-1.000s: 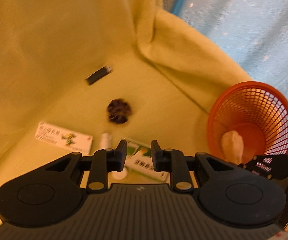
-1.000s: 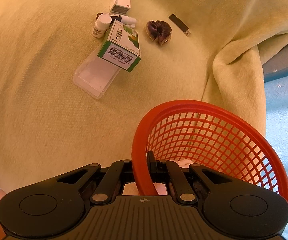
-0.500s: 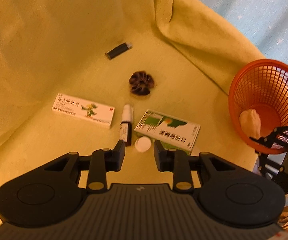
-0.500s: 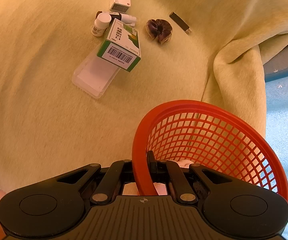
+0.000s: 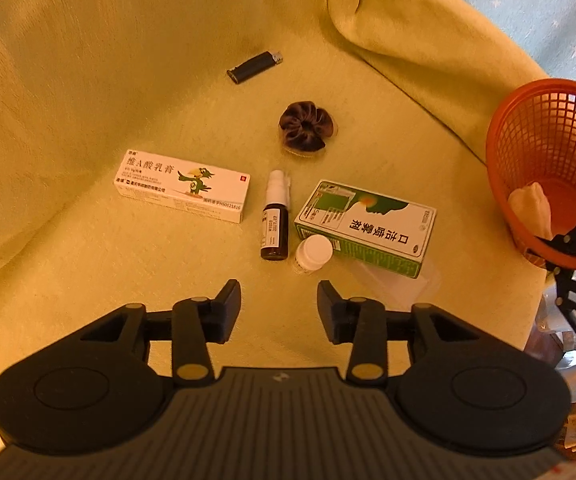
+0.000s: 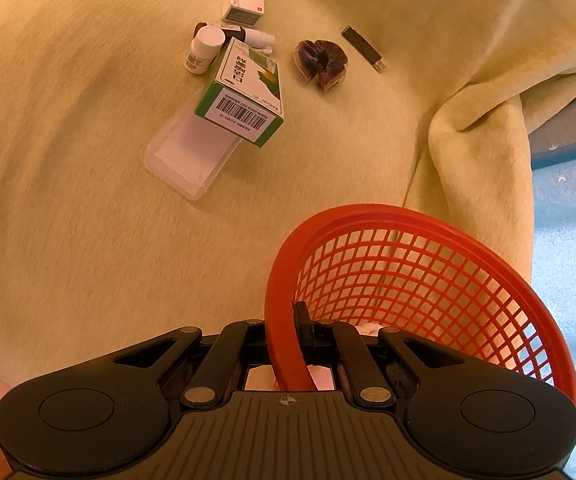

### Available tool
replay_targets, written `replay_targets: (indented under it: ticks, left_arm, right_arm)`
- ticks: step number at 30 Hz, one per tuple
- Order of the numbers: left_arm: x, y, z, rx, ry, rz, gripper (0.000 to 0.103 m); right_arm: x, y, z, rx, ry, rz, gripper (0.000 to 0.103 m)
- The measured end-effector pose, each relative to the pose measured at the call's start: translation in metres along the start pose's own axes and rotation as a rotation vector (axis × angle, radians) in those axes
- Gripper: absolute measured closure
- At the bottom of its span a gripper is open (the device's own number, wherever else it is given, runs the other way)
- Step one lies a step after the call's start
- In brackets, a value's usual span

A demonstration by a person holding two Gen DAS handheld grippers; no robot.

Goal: Organize objects
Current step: 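Grasp the small white bottle with the left tool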

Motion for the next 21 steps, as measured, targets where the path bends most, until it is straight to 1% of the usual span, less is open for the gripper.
replay_targets:
  ticks: [4,8,14,17,21]
  left_arm:
    - [-0.007,-0.002,0.015,-0.011,0.000,0.047,0.065]
    - [-0.020,-0.001,0.034,-0.015,-0.009,0.135,0.065]
    - [-0.037,0.001,0.059,-0.024,0.008,0.259,0.066]
    - [-0.042,0.004,0.065,-0.031,0.018,0.292,0.066]
    - [-0.045,0.008,0.070,-0.034,0.014,0.298,0.074]
  right_arm:
    - [0.002,0.001,0.001,0.000,-0.002,-0.002,0.102]
    - [0.003,0.002,0.001,0.001,-0.008,-0.001,0.102]
    - [0.004,0.002,0.001,0.002,-0.004,-0.007,0.102]
    - [0.004,0.002,0.002,0.002,-0.002,-0.009,0.102]
    - [0.004,0.002,0.002,0.002,0.000,-0.010,0.102]
Point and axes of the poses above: each gripper's, at about its wrist camera, not at the fingertips, and z roughly the way its jaws point, x to its left, y to its top, the point moved 6 cm from there along z, roughly the way its jaws point, and after that the axes turned 6 degrees about -z, right-handed, at the moved point
